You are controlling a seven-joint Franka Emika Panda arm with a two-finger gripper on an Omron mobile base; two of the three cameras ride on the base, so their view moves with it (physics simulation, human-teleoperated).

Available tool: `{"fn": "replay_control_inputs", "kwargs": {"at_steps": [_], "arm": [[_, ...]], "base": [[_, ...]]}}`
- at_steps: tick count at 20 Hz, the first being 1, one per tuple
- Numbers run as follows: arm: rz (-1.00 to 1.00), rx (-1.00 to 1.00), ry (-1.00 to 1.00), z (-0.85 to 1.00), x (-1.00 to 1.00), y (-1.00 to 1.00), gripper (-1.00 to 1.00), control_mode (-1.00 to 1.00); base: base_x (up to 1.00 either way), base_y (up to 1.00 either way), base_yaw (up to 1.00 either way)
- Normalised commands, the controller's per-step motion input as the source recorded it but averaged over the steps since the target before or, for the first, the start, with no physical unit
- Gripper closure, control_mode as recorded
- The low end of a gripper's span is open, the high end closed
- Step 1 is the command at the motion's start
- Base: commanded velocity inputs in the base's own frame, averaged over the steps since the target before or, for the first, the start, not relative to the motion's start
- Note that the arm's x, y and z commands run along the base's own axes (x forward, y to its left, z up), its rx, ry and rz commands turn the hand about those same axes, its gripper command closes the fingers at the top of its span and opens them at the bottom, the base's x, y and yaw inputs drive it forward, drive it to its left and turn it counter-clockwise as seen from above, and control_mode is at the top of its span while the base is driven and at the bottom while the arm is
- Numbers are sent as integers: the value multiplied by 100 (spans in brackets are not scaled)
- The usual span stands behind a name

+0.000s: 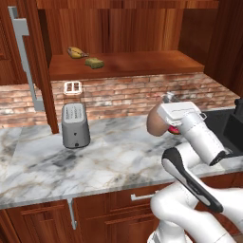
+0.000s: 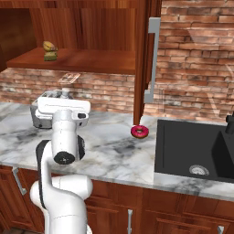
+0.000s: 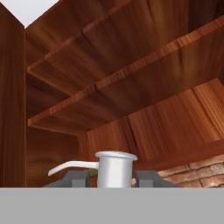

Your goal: Pick the sponge and soap dispenser from the cabinet and place them on the counter.

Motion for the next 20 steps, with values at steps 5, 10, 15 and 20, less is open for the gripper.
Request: {"fn": "replay_control_inputs", "kwargs": {"at_steps": [5, 10, 15, 20], "arm": [[2, -3, 6, -63, -4, 26, 100, -100], [1, -6, 4, -63, -11, 39, 100, -100], [1, -6, 8, -70, -8, 34, 100, -100], [0, -7, 9, -76, -8, 35, 100, -100]], "base": [[0, 0, 0], [0, 0, 0], [0, 0, 0], [0, 0, 0]]}}
